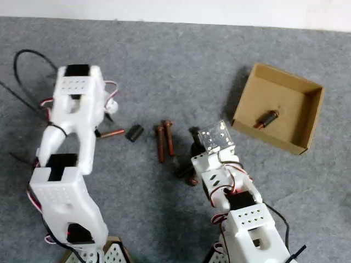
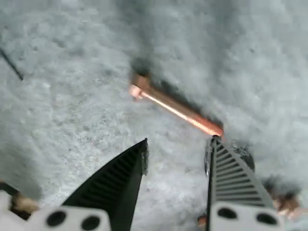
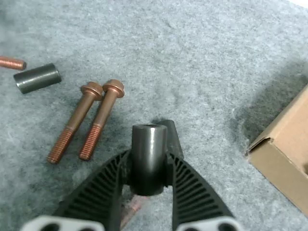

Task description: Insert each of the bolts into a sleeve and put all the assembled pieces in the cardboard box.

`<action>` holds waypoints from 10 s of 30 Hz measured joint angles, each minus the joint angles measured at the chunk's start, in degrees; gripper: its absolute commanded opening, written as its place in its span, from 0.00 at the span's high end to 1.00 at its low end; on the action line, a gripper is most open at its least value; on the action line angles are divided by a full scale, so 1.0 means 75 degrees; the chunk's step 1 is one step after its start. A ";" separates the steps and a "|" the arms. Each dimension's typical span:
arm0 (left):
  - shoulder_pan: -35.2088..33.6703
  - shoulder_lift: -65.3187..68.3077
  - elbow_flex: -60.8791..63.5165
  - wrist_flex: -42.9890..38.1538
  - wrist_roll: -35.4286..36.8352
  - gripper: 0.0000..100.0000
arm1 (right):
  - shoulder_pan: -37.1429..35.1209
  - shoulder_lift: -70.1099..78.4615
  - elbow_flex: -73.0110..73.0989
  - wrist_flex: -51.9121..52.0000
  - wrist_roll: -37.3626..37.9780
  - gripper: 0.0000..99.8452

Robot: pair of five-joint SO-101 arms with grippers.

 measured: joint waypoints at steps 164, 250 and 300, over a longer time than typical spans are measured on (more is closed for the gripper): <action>0.3259 -1.4558 1.3761 -1.0315 -0.0375 0.99 | -0.2133 -0.0105 0.1289 -0.3259 0.2415 1.00; 0.1172 -1.4570 1.3374 -0.9108 0.0457 0.99 | 0.3493 0.2544 -0.2251 -0.1782 -0.0082 1.00; 0.0903 -1.4570 1.3832 -1.0643 0.0023 0.99 | -0.0574 0.6670 -0.6916 0.4114 0.0164 0.78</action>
